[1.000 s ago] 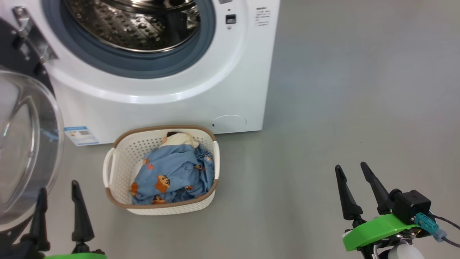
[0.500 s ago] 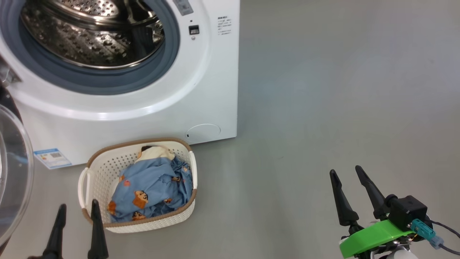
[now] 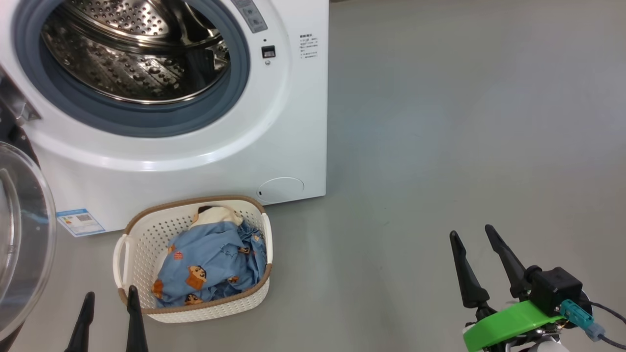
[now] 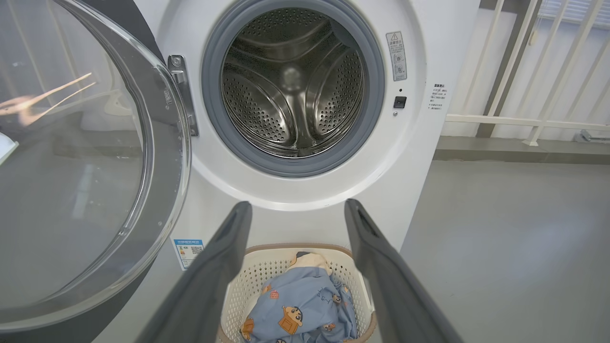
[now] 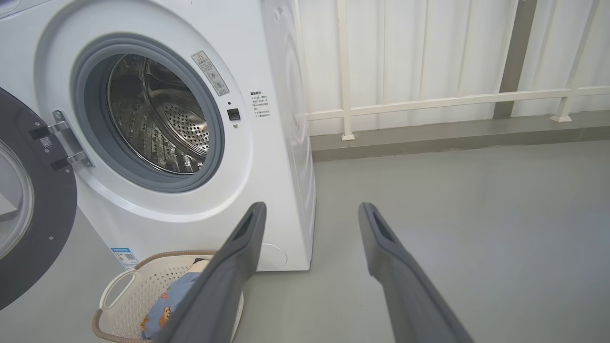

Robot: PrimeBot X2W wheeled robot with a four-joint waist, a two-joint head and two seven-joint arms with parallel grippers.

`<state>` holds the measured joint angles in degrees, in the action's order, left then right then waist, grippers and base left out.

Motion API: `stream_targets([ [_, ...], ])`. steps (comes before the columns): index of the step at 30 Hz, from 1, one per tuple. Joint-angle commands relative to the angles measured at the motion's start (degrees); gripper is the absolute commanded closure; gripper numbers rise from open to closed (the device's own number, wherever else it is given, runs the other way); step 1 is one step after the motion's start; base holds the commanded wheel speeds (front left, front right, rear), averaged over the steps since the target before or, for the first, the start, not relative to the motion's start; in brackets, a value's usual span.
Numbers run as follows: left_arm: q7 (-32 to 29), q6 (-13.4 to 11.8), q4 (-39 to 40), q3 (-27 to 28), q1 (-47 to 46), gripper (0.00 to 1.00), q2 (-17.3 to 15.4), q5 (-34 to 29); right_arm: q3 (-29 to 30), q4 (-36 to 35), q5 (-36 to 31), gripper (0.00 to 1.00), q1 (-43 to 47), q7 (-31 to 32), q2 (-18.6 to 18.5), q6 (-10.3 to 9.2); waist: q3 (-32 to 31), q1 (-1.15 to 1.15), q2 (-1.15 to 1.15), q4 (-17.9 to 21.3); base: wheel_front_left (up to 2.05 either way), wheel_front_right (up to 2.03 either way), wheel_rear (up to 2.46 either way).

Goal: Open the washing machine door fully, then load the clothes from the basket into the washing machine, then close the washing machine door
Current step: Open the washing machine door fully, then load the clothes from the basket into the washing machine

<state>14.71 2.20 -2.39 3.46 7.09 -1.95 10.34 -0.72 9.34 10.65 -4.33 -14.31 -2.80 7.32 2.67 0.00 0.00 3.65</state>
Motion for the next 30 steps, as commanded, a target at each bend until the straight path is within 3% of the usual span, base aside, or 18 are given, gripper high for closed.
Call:
stream_targets([
  [1, 0.3, -0.4, 0.8, 1.5, -0.3, 0.00, -0.9, 0.3, -1.0, -1.5, -0.1, 0.00, 0.3, -0.7, -0.1, 0.17, -0.3, 0.00, 0.00, -0.3, 0.00, 0.00, 0.00],
  [30, 0.3, -1.1, 1.3, 1.4, -0.1, 0.00, -0.9, 0.4, -0.7, -1.4, -0.3, 0.00, 0.1, -0.7, -0.1, 0.17, -0.1, 0.00, 0.00, -1.4, 0.00, 0.00, 0.00],
])
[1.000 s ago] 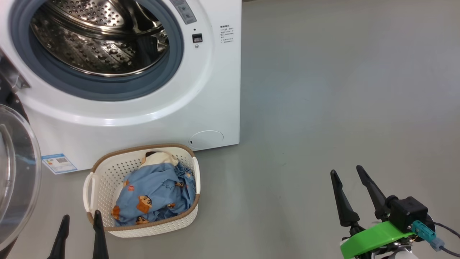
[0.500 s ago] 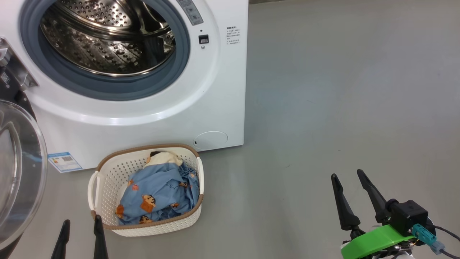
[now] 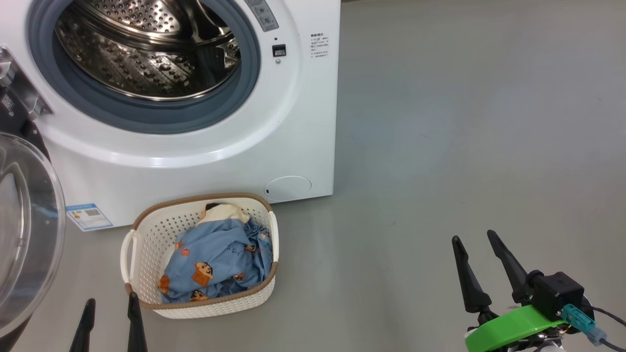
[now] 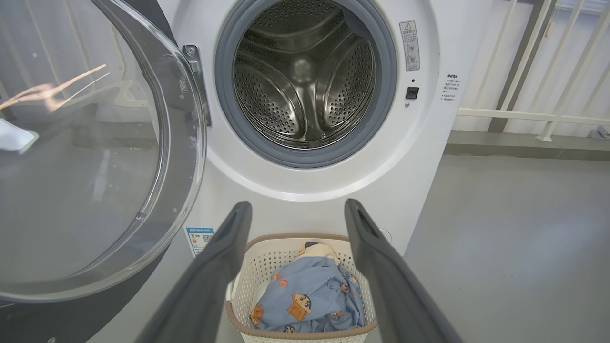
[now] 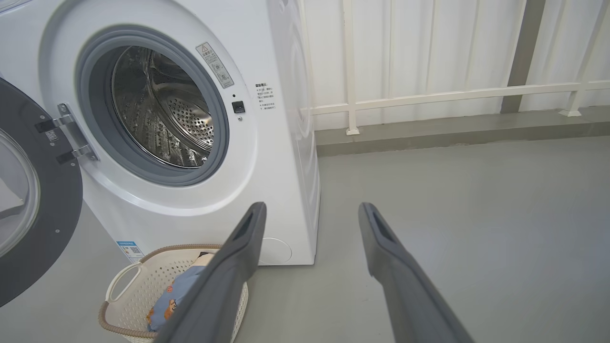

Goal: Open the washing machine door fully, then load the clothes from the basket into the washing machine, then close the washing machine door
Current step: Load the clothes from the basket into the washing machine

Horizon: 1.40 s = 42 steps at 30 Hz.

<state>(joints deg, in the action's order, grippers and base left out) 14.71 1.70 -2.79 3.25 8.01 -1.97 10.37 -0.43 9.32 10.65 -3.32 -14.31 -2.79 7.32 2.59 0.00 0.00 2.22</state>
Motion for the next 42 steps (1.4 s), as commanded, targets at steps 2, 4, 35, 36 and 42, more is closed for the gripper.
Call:
stream_targets([
  [2, 0.3, -0.6, 1.7, 1.6, -1.0, 0.00, -0.9, 0.3, -1.0, -1.4, -0.3, 0.00, -0.9, -0.7, -0.1, 0.17, 0.0, 0.00, 0.00, -0.1, 0.00, 0.00, 0.00],
  [4, 0.3, -0.6, 1.7, 1.6, -1.0, 0.00, -0.9, 0.3, -0.9, -1.4, -0.3, 0.00, -0.9, -0.7, -0.1, 0.17, 0.0, 0.00, 0.00, -0.2, 0.00, 0.00, 0.00],
  [35, 0.3, -0.4, 2.0, 2.6, -2.2, 0.00, -0.9, 0.3, -0.8, -1.1, 0.2, 0.00, -1.3, -0.7, -0.1, 0.17, 1.7, 0.00, 0.00, -0.8, 1.16, -1.16, 0.00],
  [36, 0.3, -0.4, 2.0, 2.6, -2.2, 0.00, -0.9, 0.3, -0.8, -1.1, 0.2, 0.00, -1.4, -0.7, -0.1, 0.17, 1.8, 0.00, 0.00, -0.8, 0.72, -0.72, 0.00],
  [42, 0.3, -0.3, 1.9, 2.8, -2.4, 0.00, -0.9, 0.1, -0.8, -1.0, 0.5, 0.00, -1.6, -0.7, -0.1, 0.17, 2.1, 0.00, 0.00, -0.8, 0.27, -0.27, 0.00],
])
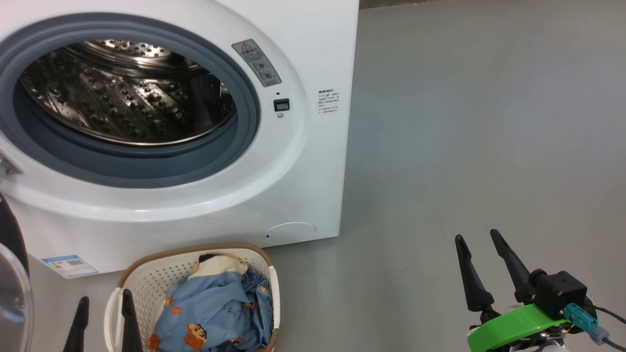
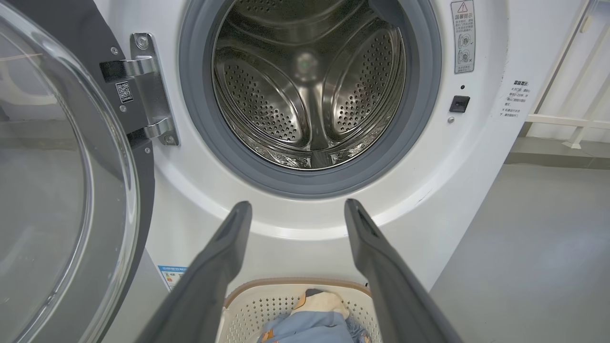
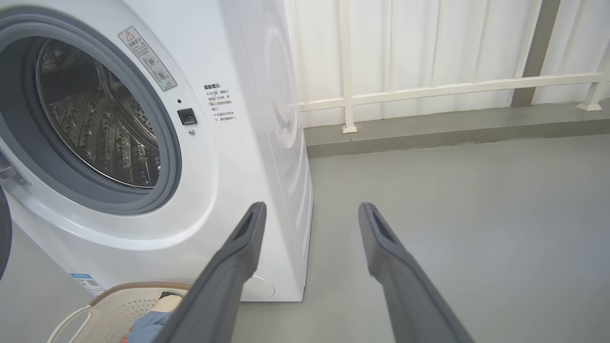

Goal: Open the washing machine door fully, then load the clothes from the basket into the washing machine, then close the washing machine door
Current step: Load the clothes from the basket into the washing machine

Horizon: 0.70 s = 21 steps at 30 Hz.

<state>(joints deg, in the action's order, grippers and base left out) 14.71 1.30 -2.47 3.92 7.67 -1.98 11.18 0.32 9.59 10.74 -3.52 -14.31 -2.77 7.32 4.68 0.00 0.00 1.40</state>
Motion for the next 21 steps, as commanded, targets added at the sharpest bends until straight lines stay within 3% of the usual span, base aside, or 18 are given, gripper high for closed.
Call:
stream_targets([
  [1, 0.3, 0.2, 1.6, 2.1, -2.1, 0.00, -0.9, -0.7, -1.6, -1.2, 0.4, 0.00, -1.4, -0.7, -0.1, 0.17, 0.1, 0.00, 0.00, 0.0, 0.00, 0.00, 0.00],
  [21, 0.3, 0.2, 0.7, 1.7, -2.2, 0.00, -0.9, -0.6, -1.6, -0.8, 0.5, 0.00, -1.4, -0.7, -0.1, 0.17, 0.1, 0.00, 0.00, -0.1, 0.00, 0.00, 0.00],
])
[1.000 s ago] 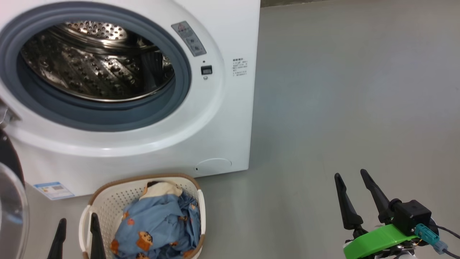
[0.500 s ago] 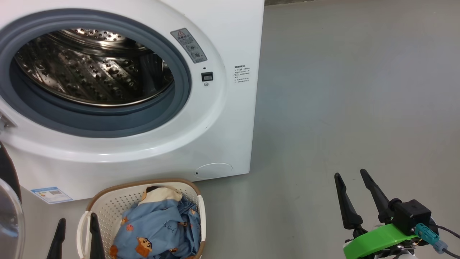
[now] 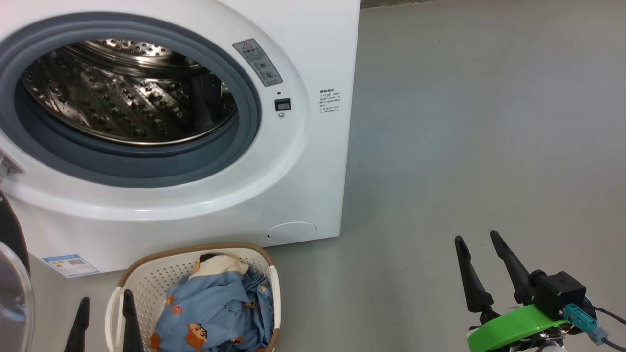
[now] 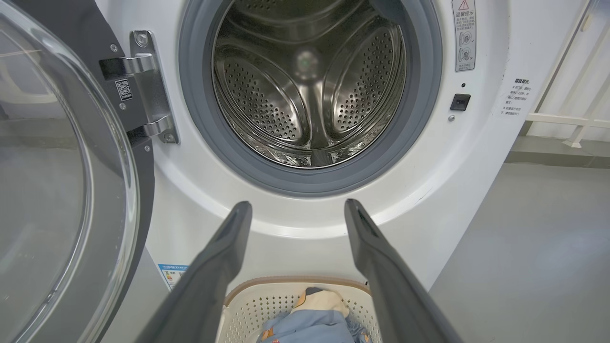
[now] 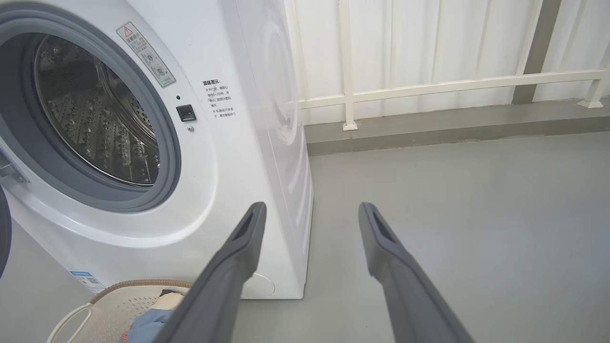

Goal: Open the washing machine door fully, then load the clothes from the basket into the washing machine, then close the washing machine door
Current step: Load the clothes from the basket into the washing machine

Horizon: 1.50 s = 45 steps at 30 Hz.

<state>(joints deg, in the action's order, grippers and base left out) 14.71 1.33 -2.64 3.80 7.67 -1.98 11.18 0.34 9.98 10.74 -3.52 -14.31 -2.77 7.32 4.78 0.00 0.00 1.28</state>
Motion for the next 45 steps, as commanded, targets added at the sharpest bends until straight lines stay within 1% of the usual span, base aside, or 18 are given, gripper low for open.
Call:
stream_targets([
  [1, 0.3, 0.2, 0.9, 1.8, -2.2, 0.00, -0.9, -0.6, -1.6, -1.1, 0.4, 0.00, -1.4, -0.7, -0.1, 0.17, 0.0, 0.00, 0.00, 0.0, 0.00, 0.00, 0.00],
  [14, 0.3, 0.0, 0.4, 1.6, -2.2, 0.00, -0.9, 0.3, -1.7, -0.9, 0.7, 0.00, -1.5, -0.7, -0.1, 0.17, 0.7, 0.00, 0.00, 0.1, 0.00, 0.00, 0.00],
  [24, 0.3, 0.3, -2.2, 0.5, -3.7, 0.00, -0.9, 2.0, -2.0, -1.0, 1.4, 0.00, -2.4, -0.7, -0.1, 0.17, 4.9, 0.00, 0.00, 0.6, 0.00, 0.00, 0.00],
  [33, 0.3, 0.9, -6.8, -1.3, -9.7, 0.00, -0.9, 3.2, -2.3, -1.6, 2.3, 0.00, -5.1, -0.7, -0.1, 0.17, 12.6, 0.00, 0.00, 1.7, 0.00, 0.00, 0.00],
  [41, 0.3, 3.2, -14.1, -0.4, -16.9, 0.00, -1.0, 2.3, -2.1, -2.4, 2.7, 0.00, -7.3, -0.7, -0.1, 0.17, 20.0, 0.00, 0.00, 3.7, 0.00, 0.00, 0.00],
  [45, 0.3, 4.1, -17.9, 0.6, -20.7, 0.00, -1.9, 1.9, -2.1, -2.8, 3.2, 0.00, -8.4, -0.7, -0.1, 0.17, 23.8, 0.00, 0.00, 5.0, 0.00, 0.00, 0.00],
])
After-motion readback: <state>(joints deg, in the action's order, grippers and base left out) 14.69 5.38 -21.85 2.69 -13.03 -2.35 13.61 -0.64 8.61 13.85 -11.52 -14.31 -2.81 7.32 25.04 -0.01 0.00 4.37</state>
